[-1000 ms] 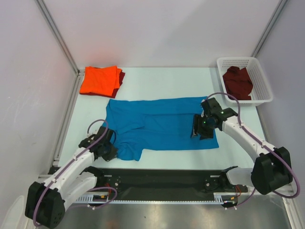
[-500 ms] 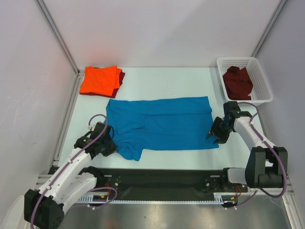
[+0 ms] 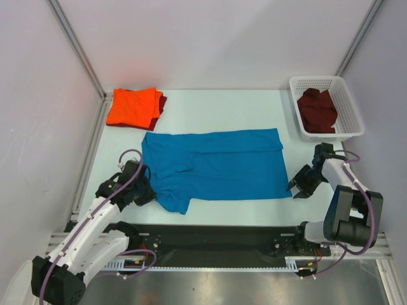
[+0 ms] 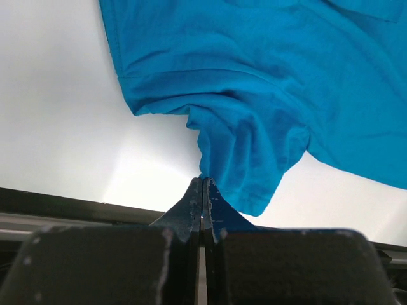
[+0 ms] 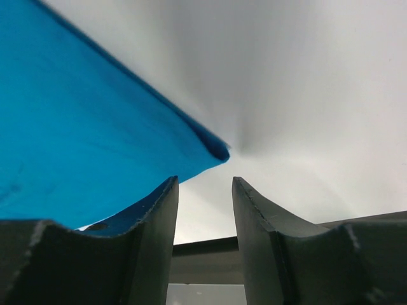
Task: Fold and stack the t-shirts
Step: Fold the tshirt
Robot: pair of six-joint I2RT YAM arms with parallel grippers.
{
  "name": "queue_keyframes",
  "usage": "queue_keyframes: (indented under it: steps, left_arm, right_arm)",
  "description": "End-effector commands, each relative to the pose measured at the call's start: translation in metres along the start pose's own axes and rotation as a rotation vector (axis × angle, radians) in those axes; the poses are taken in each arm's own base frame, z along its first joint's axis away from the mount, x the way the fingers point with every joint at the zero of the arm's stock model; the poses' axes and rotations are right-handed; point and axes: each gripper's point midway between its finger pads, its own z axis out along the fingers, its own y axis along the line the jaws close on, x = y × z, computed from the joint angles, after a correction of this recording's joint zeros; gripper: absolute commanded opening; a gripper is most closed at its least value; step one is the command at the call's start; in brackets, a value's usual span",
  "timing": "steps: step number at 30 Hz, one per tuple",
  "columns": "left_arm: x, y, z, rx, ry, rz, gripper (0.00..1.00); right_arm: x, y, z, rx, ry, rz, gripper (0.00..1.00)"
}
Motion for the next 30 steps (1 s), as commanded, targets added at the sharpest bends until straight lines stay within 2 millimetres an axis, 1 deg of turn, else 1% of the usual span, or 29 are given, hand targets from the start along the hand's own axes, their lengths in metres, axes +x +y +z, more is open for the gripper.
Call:
queue_keyframes:
  steps: [1, 6, 8, 12, 17, 18, 19, 24, 25, 29, 30]
  left_arm:
    - [-0.014, -0.012, -0.014, 0.034, -0.039, 0.028, 0.00]
    - [-0.021, -0.011, -0.018, 0.023, -0.069, 0.043, 0.00]
    - [-0.019, -0.009, -0.017, 0.016, -0.062, 0.043, 0.00]
    - [-0.019, -0.008, -0.018, 0.019, -0.064, 0.039, 0.00]
    - [-0.019, -0.008, -0.023, 0.026, -0.077, 0.029, 0.00]
    - [-0.019, -0.007, -0.024, 0.028, -0.081, 0.028, 0.00]
    - [-0.019, -0.007, -0.025, 0.029, -0.082, 0.025, 0.00]
    - [-0.021, -0.008, -0.034, 0.041, -0.097, 0.006, 0.00]
    - [-0.020, -0.006, -0.036, 0.036, -0.096, 0.005, 0.01]
    - [-0.018, -0.001, -0.048, 0.037, -0.112, -0.041, 0.00]
    - [-0.017, 0.000, -0.050, 0.039, -0.113, -0.050, 0.00]
  right_arm:
    - [0.004, 0.001, 0.006, -0.023, 0.018, 0.052, 0.45]
    - [-0.004, -0.003, 0.010, -0.002, -0.026, 0.074, 0.41]
    - [-0.006, -0.003, 0.013, 0.002, -0.027, 0.078, 0.40]
    - [-0.005, -0.008, 0.019, 0.030, -0.008, 0.082, 0.39]
    - [-0.002, -0.012, 0.024, 0.052, 0.010, 0.097, 0.34]
    - [-0.002, -0.012, 0.024, 0.056, 0.015, 0.100, 0.32]
    - [-0.001, -0.012, 0.025, 0.055, 0.018, 0.100, 0.23]
    - [0.006, -0.010, 0.024, 0.041, 0.047, 0.098, 0.02]
    - [0.006, -0.009, 0.023, 0.038, 0.046, 0.095, 0.00]
    - [0.009, -0.006, 0.013, 0.029, 0.049, 0.070, 0.00]
    - [0.013, -0.005, 0.009, 0.032, 0.056, 0.060, 0.00]
